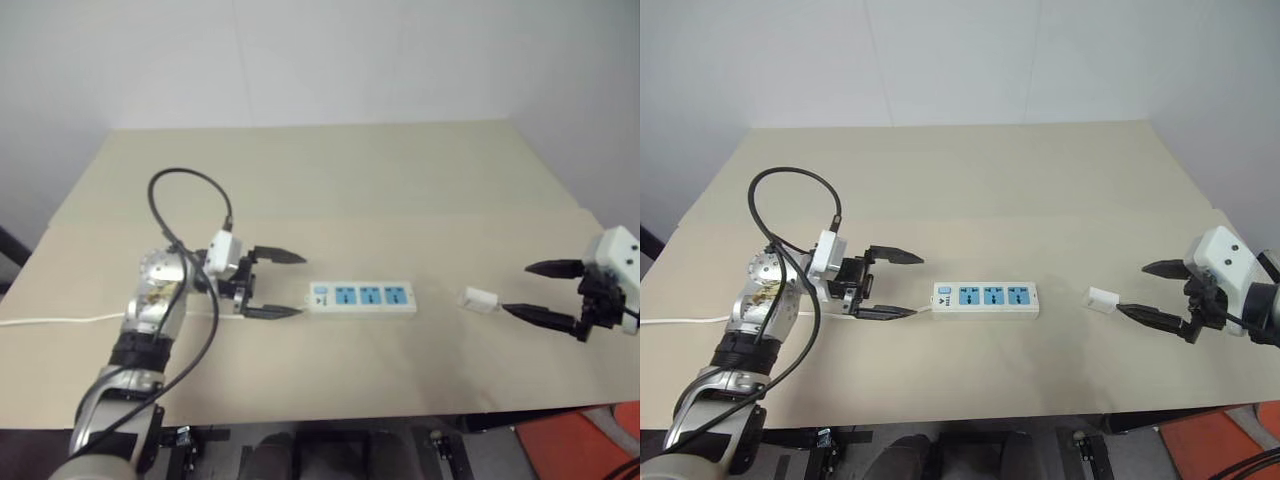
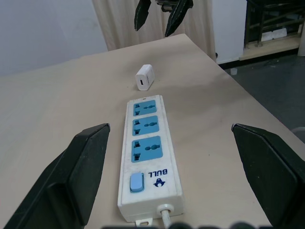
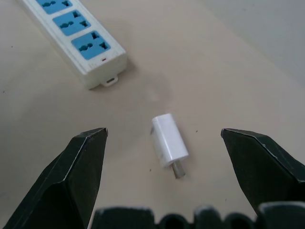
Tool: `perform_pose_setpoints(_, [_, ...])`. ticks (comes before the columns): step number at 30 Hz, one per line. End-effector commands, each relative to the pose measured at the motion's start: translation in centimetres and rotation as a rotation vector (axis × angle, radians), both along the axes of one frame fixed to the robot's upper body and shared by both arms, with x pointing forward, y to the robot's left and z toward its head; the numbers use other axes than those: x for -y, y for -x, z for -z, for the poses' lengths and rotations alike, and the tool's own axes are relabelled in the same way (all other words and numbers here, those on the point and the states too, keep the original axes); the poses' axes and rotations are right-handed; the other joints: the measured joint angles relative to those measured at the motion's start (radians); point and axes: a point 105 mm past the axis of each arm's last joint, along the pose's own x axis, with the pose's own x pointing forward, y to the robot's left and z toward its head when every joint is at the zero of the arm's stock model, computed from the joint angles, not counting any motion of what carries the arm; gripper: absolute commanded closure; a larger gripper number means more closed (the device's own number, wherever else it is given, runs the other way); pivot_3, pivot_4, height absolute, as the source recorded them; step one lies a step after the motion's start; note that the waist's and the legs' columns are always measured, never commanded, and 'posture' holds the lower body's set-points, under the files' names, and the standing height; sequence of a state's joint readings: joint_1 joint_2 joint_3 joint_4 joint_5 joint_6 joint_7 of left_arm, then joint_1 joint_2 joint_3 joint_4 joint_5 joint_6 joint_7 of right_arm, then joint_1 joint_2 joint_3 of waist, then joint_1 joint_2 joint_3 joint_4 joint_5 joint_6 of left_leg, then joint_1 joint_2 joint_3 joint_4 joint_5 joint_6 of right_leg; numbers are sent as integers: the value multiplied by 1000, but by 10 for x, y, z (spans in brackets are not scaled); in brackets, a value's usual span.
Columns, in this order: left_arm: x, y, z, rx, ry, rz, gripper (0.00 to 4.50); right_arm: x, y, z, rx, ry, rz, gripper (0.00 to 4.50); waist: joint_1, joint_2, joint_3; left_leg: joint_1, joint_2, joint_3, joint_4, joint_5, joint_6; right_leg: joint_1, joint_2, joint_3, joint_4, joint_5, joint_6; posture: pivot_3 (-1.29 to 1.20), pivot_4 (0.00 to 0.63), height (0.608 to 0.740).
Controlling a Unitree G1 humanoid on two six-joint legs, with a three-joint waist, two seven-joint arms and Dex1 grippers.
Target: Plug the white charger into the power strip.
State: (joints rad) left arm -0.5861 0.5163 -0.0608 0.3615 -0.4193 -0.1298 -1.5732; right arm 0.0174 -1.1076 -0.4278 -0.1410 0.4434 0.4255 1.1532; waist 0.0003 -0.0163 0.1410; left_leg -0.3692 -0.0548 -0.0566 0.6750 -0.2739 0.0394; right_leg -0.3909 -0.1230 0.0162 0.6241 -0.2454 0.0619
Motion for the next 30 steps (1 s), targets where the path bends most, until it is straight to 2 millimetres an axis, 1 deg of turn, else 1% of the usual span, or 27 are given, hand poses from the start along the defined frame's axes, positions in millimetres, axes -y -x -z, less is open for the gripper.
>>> perform_pose_setpoints(1, [2,-1,-9,44,2,18,24,3,1,-17,51,26,12,0,0,0,0,0,0,0,0,0,0,0,0,0,0,0,0,0,150,740])
perform_pose_setpoints(5, [3,2,-5,41,-34,35,24,4,3,-17,56,29,14,0,0,0,0,0,0,0,0,0,0,0,0,0,0,0,0,0,150,740])
perform_pose_setpoints(12, [4,2,-4,59,-15,45,24,4,3,-18,65,38,16,0,0,0,0,0,0,0,0,0,0,0,0,0,0,0,0,0,150,740])
perform_pose_setpoints(15, [5,0,-3,57,-19,48,24,4,3,-19,78,34,20,0,0,0,0,0,0,0,0,0,0,0,0,0,0,0,0,0,150,740])
perform_pose_setpoints(19, [9,-7,-6,64,44,24,24,2,4,-18,92,20,27,0,3,0,0,0,0,0,0,0,0,0,0,0,0,0,0,0,150,740])
perform_pose_setpoints(21, [11,-14,-1,49,44,9,24,1,6,-17,94,13,29,0,6,0,0,0,0,0,1,0,0,1,0,0,0,0,0,0,150,740])
perform_pose_setpoints(25, [15,-18,5,3,98,20,24,-2,8,-15,97,2,38,0,9,0,0,0,0,0,1,0,0,0,0,-1,0,0,0,0,150,740])
perform_pose_setpoints(27, [17,-21,11,-48,95,17,24,-3,10,-15,99,-1,41,0,9,0,0,0,0,0,1,0,0,0,0,-1,0,0,0,0,150,740])
perform_pose_setpoints(30, [21,-28,19,-37,104,-7,24,-5,12,-17,100,-11,42,0,10,-1,0,0,0,0,1,0,0,1,0,-1,0,0,0,0,150,740])
